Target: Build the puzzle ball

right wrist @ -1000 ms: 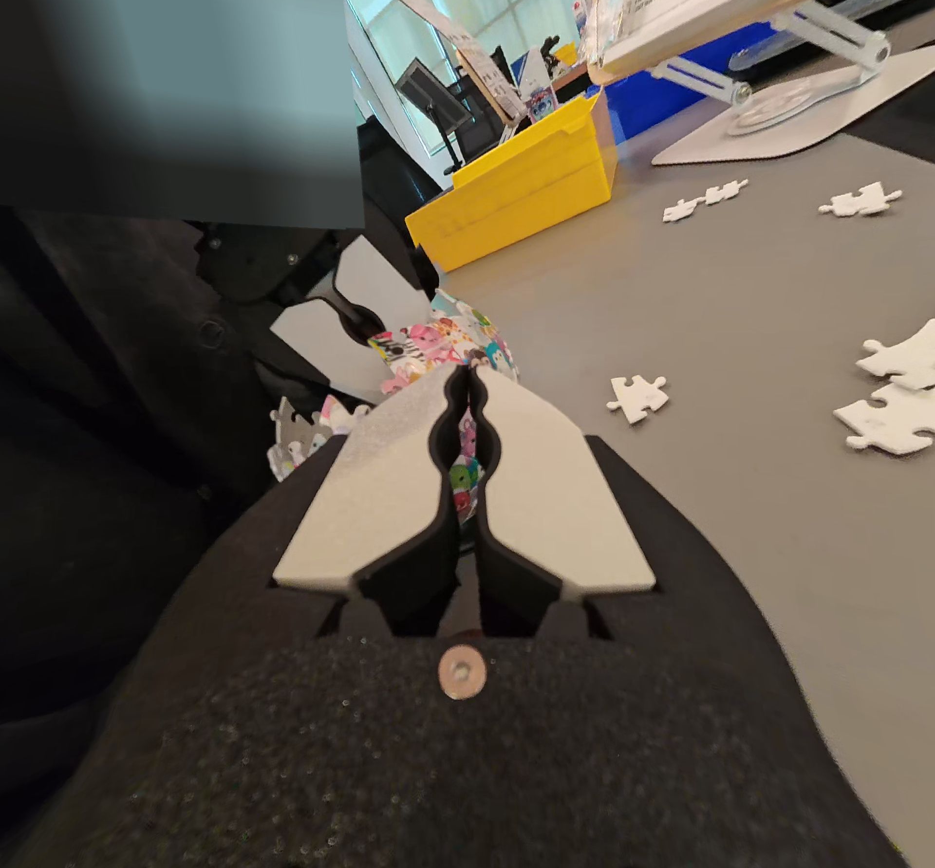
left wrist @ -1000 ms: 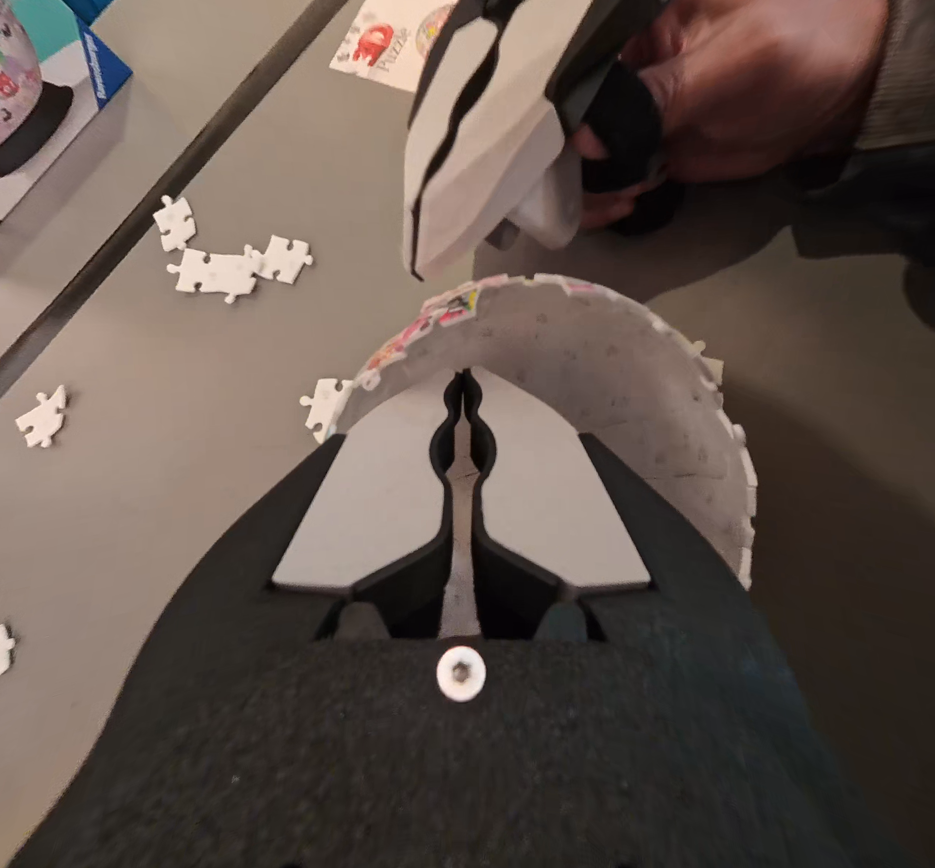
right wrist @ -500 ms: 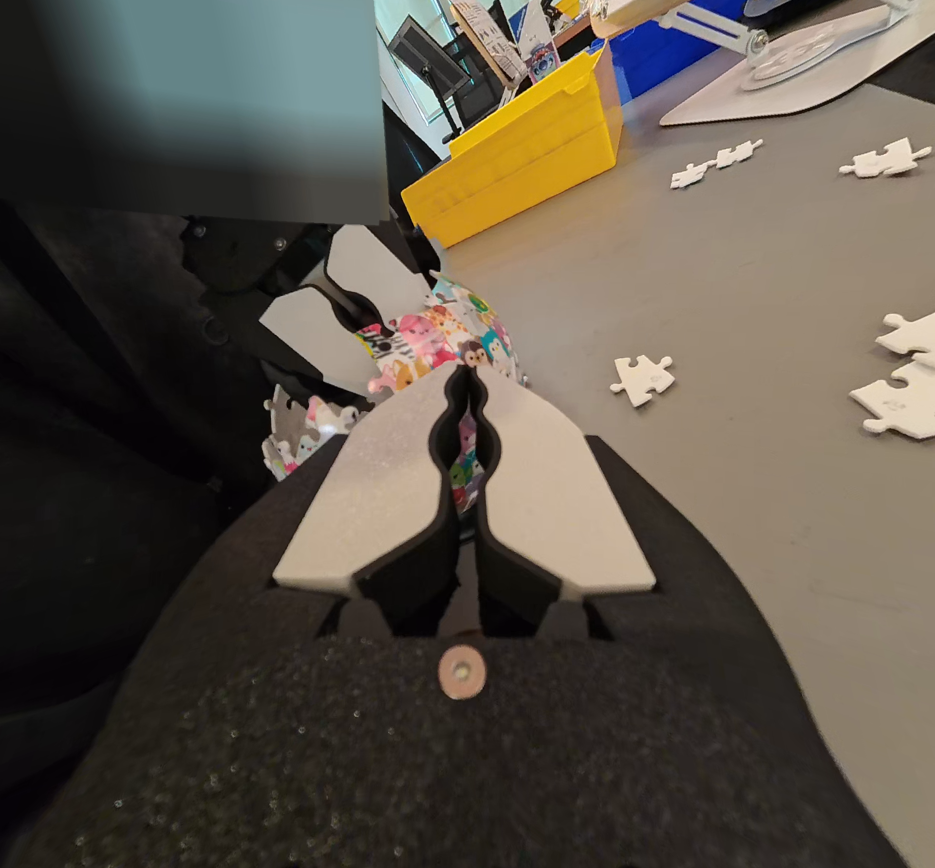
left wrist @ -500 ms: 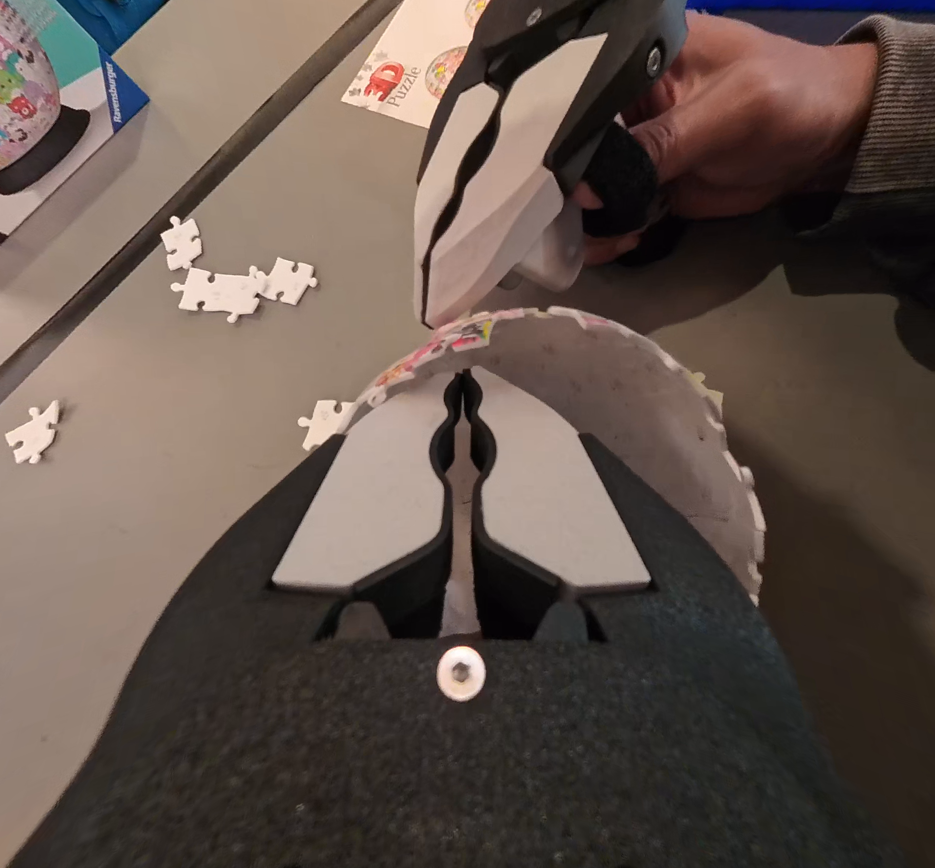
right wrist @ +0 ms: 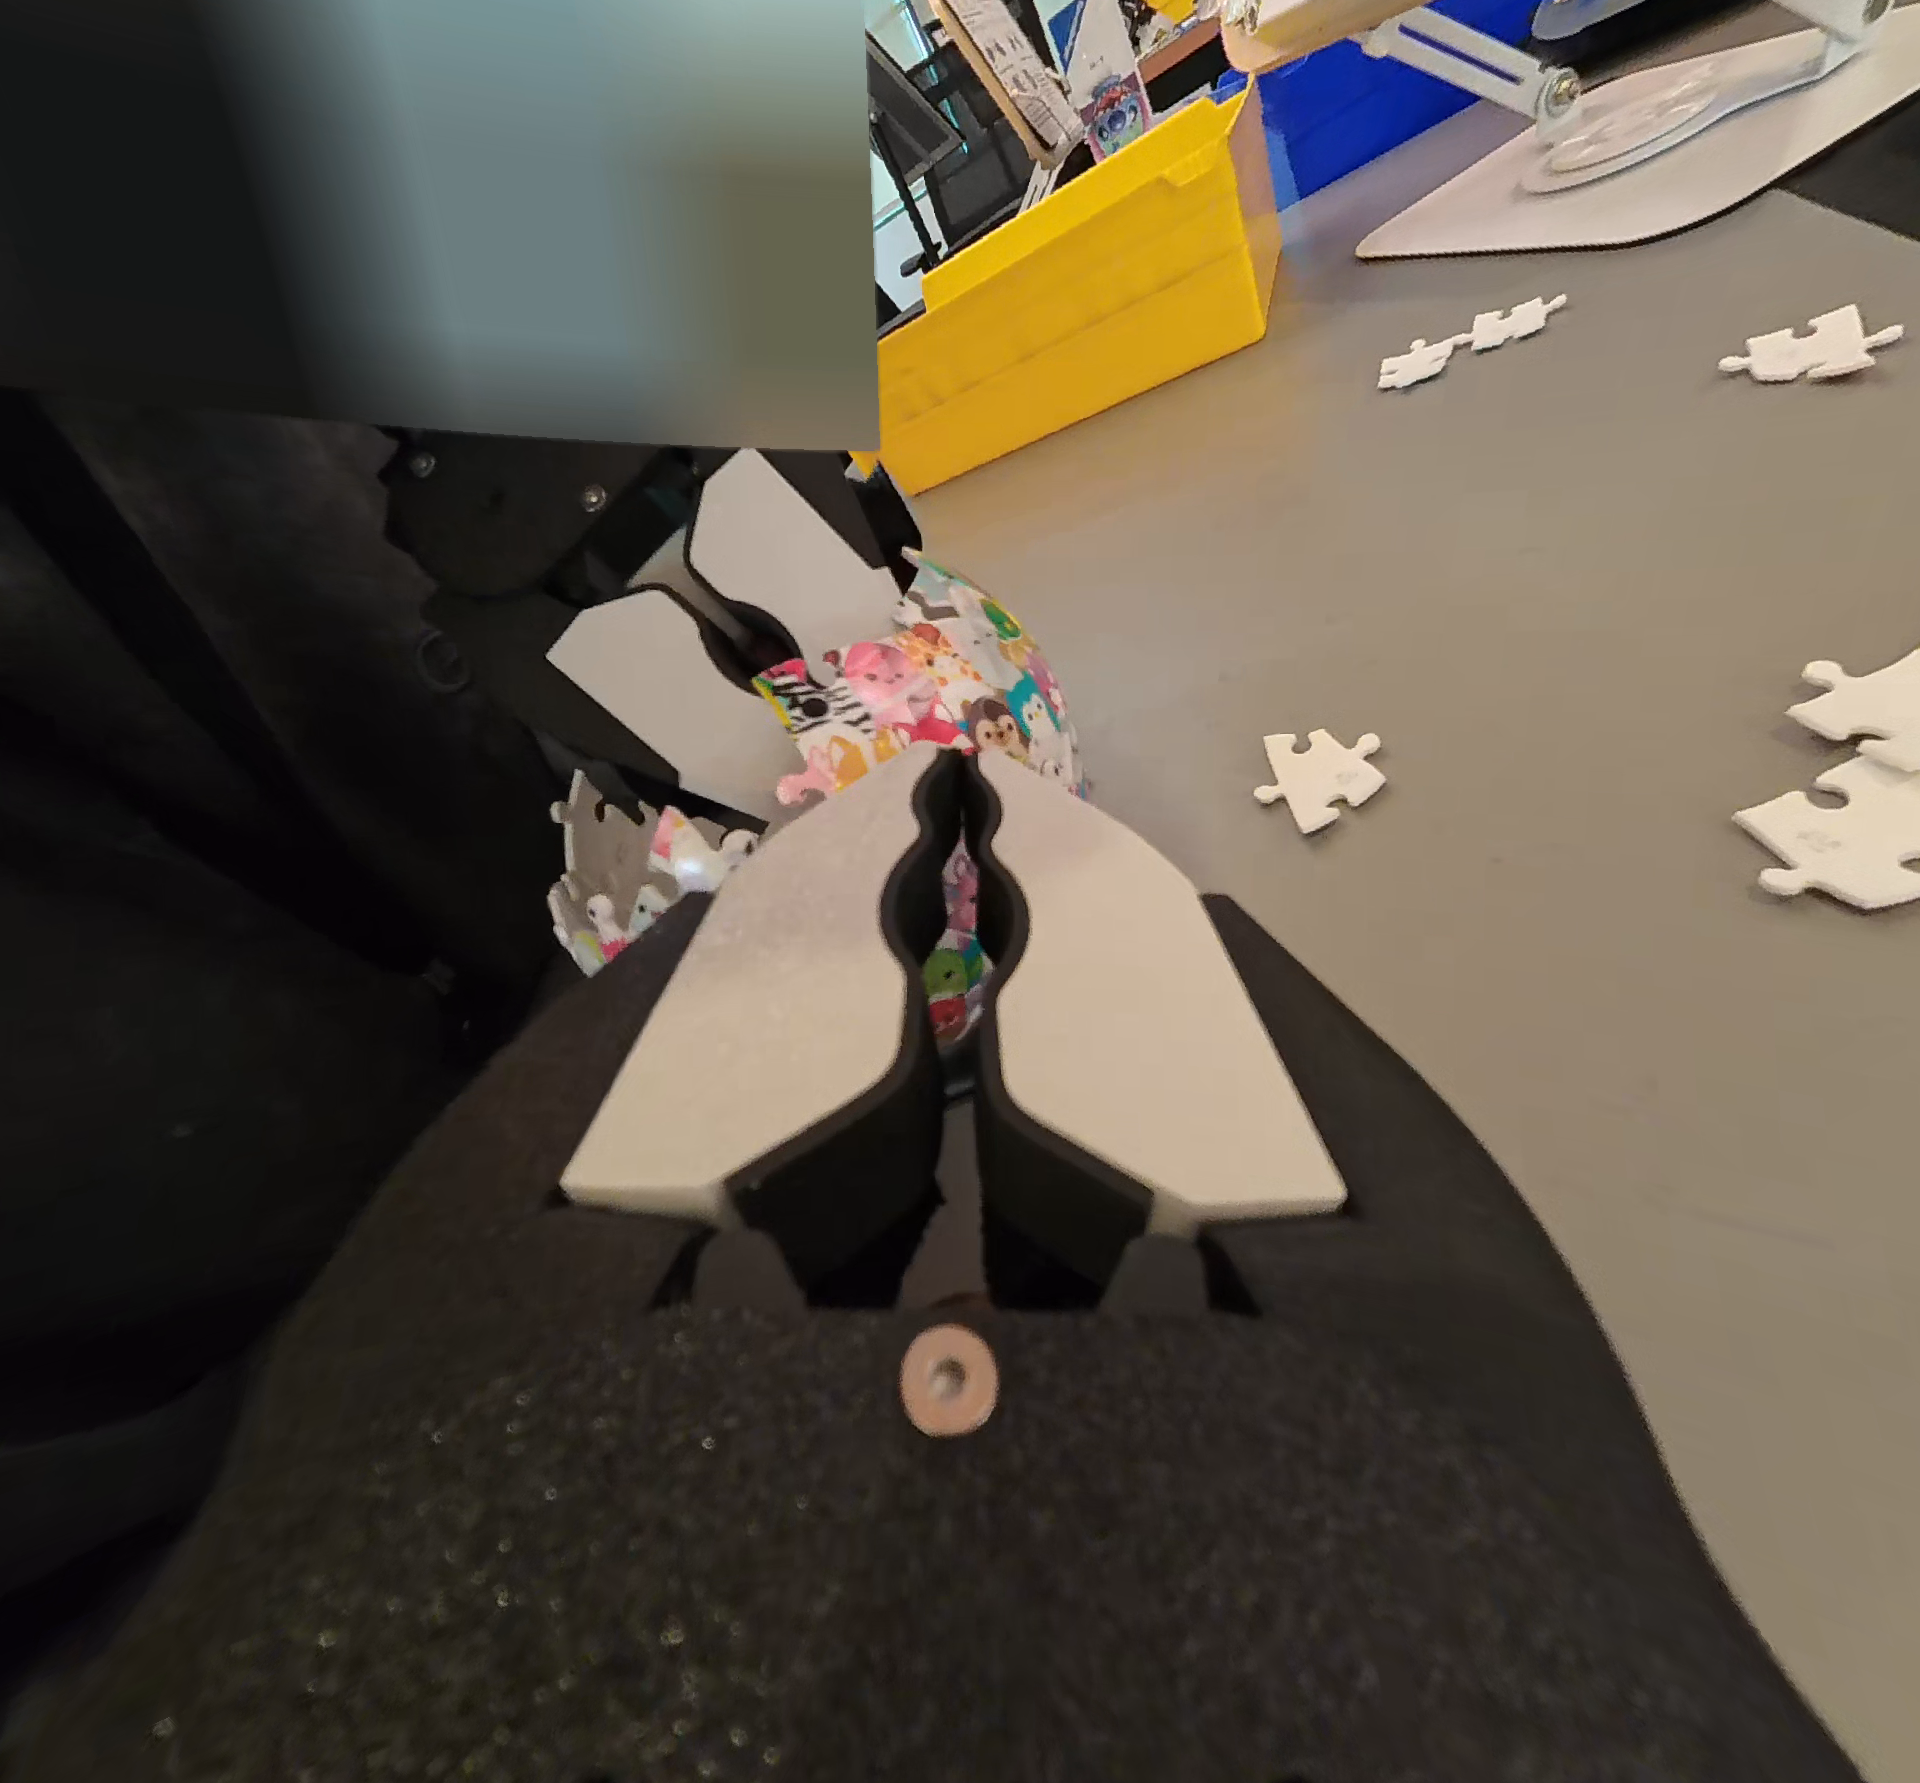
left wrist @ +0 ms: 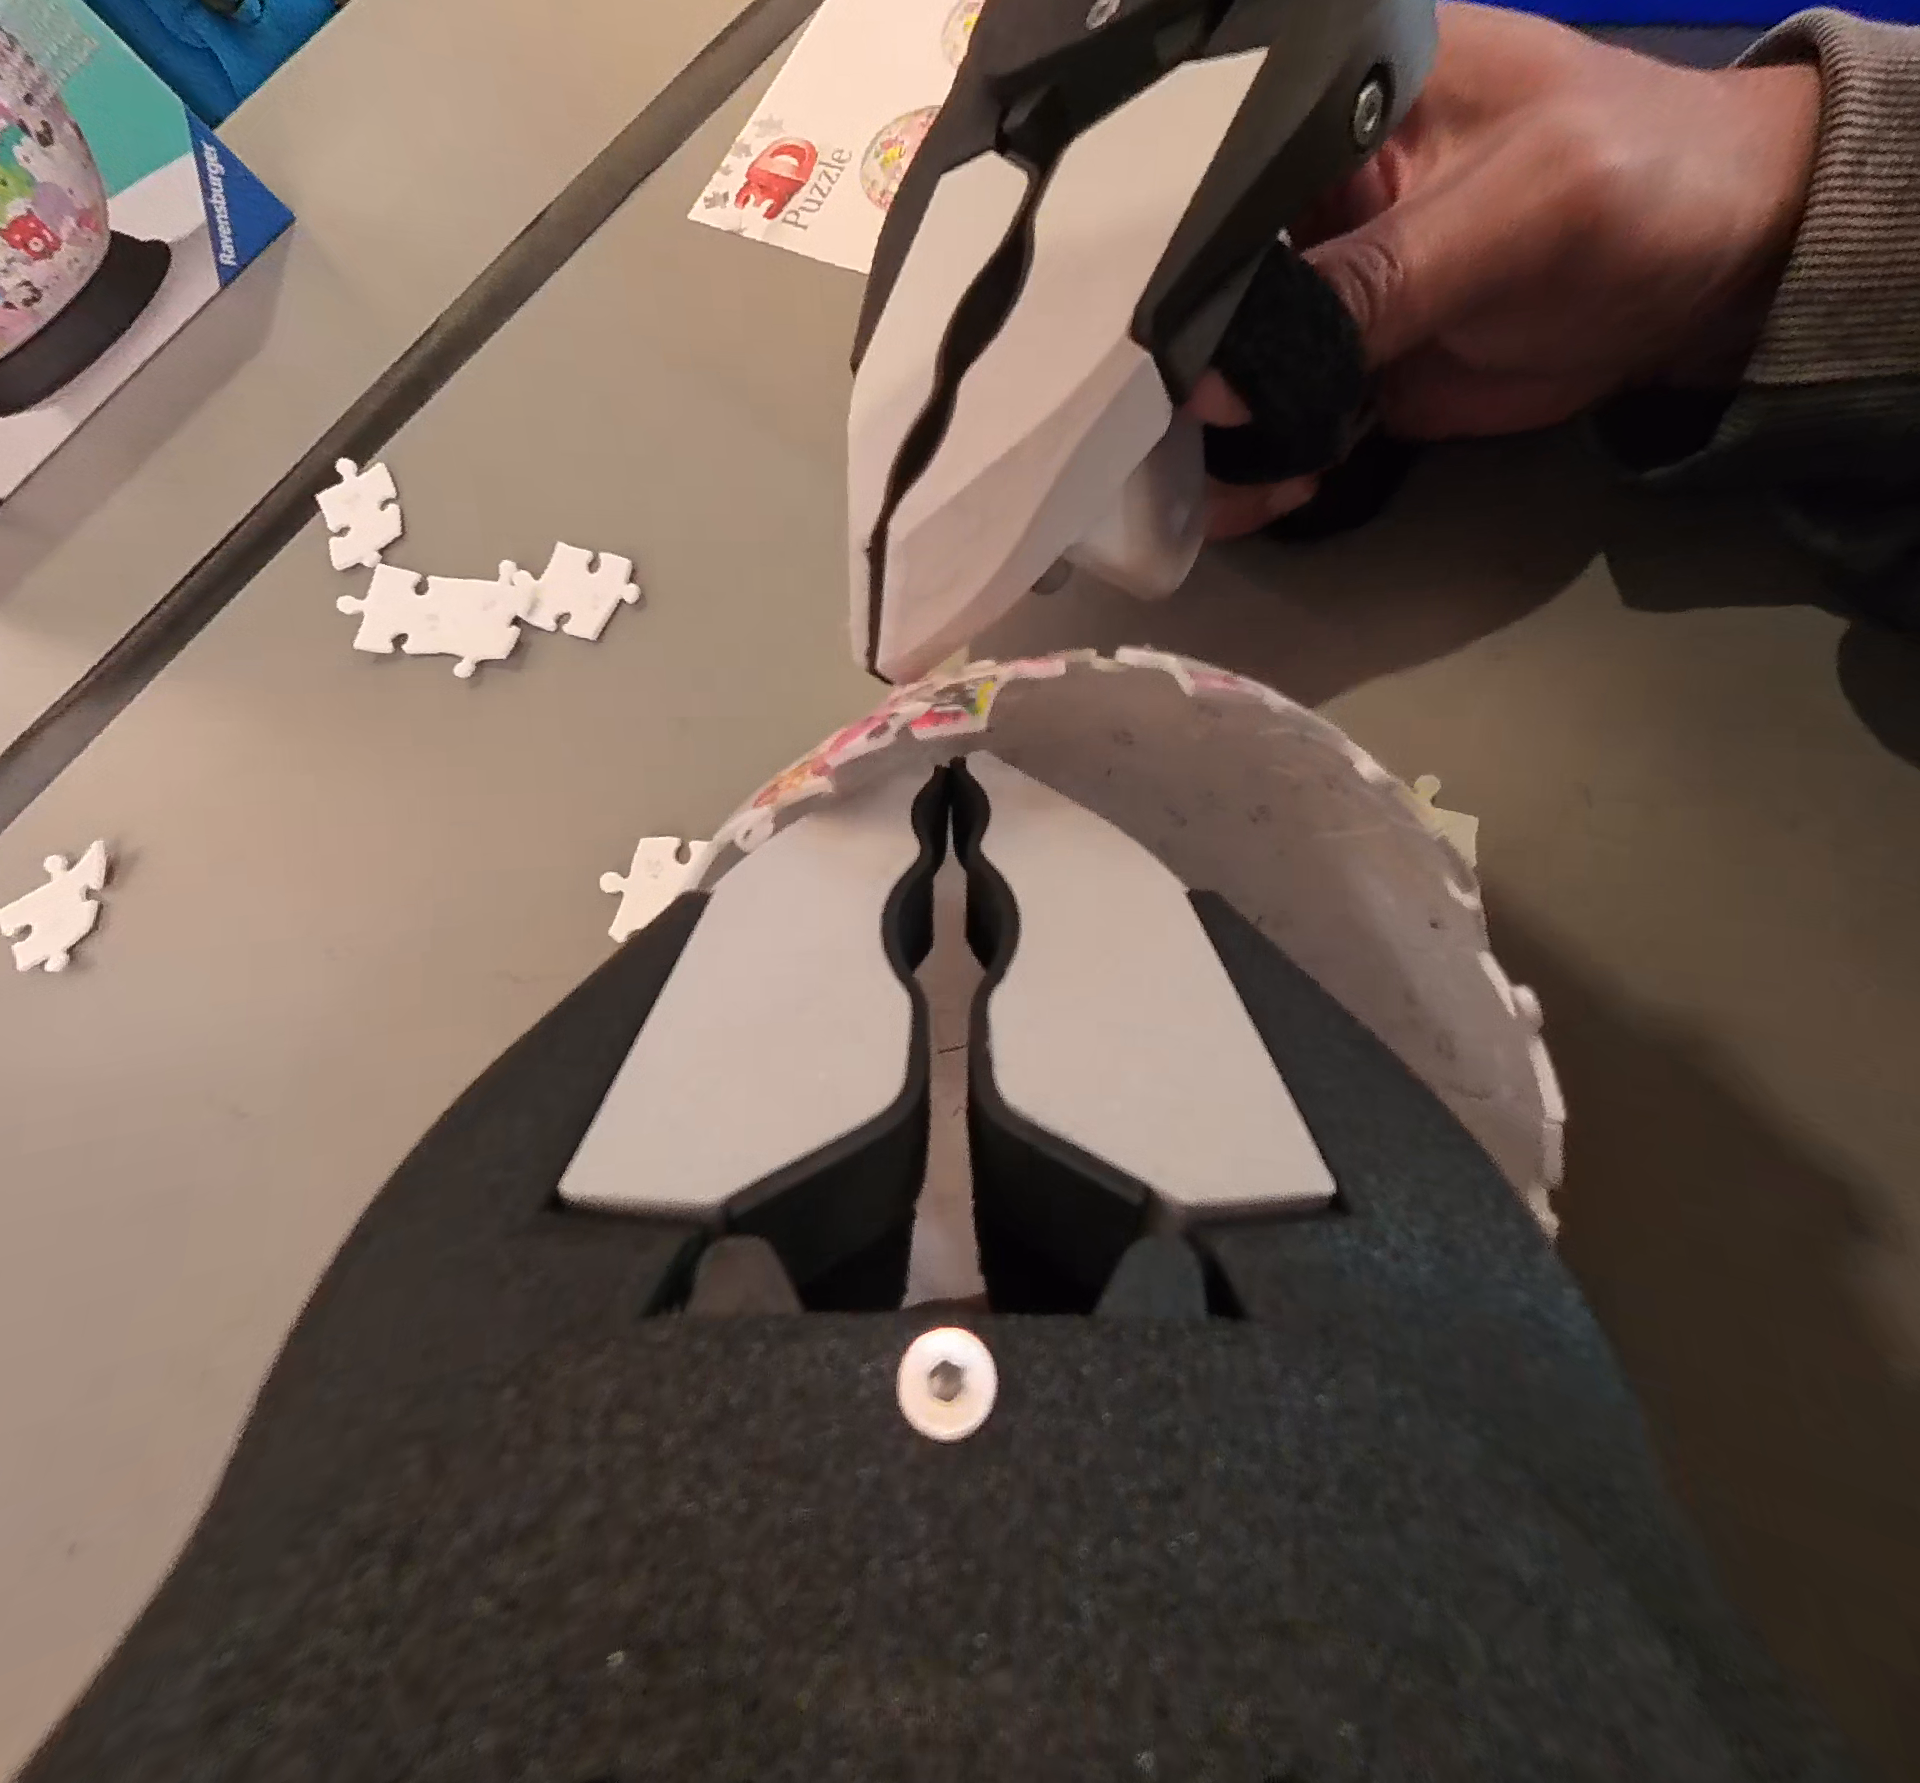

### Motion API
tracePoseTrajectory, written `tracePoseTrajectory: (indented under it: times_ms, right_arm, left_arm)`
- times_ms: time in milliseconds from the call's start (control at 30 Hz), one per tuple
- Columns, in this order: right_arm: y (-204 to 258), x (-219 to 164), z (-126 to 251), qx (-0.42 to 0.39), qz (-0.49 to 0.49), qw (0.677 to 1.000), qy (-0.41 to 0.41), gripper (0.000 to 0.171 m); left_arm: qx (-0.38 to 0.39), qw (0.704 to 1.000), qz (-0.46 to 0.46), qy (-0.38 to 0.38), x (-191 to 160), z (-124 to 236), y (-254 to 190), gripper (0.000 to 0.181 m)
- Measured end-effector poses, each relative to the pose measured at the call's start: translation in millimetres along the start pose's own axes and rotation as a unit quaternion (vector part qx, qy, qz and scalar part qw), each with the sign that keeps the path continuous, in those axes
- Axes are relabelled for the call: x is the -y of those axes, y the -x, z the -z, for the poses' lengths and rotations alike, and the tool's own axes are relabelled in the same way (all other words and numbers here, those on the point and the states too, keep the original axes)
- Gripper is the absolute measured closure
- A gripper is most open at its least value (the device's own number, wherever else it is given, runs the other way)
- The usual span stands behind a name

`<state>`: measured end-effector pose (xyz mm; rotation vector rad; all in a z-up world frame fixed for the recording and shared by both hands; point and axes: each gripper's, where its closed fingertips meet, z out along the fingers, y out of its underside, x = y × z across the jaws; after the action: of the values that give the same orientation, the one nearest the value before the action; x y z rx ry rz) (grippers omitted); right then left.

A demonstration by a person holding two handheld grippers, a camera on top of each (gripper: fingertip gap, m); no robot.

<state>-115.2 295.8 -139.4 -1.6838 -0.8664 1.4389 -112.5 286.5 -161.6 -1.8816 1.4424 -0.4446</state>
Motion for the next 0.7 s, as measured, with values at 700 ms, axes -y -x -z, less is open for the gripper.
tracePoseTrajectory:
  times_ms: [700]
  right_arm:
    - [1, -1, 7, -0.023, 0.018, 1.000, 0.010, 0.171]
  left_arm:
    - [0.021, 1.000, -0.015, 0.012, -6, 1, 6, 0.181]
